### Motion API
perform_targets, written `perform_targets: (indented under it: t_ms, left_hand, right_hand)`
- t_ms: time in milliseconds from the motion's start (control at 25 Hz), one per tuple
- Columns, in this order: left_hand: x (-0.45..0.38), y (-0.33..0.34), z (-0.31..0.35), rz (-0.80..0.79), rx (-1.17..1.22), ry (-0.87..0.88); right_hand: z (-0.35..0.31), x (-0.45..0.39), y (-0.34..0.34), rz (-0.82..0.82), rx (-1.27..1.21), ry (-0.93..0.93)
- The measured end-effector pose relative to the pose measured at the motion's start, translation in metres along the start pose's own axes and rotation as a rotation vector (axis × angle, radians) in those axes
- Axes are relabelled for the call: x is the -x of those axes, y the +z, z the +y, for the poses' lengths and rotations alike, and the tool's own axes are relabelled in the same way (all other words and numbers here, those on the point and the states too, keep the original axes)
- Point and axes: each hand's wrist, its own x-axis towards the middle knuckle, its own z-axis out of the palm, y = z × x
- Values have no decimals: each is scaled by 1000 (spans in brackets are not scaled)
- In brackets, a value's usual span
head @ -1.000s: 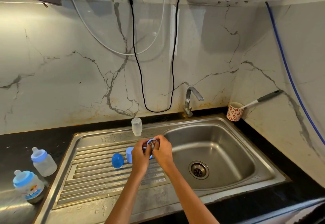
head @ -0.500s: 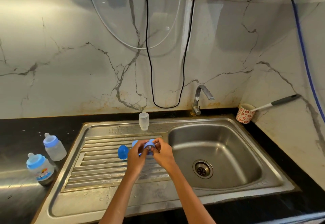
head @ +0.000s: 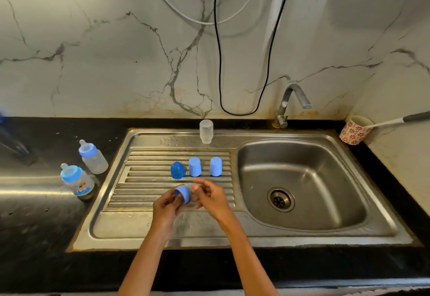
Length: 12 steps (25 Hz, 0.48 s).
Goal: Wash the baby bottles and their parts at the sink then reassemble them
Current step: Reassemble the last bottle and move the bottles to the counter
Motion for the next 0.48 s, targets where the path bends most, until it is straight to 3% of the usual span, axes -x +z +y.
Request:
perform_targets:
  t_ms: [160,280,480]
  left_hand:
    - [13,-9,4,-94,146,-122]
    - [15,-17,3,-60,147,-199]
    - [13,-25,14,-130,217,-193]
  right_hand:
    - [9,5,17,9,-86,59]
    - [8,9,26,-33,-132,102]
    - [4,9,28,-2,-135,64]
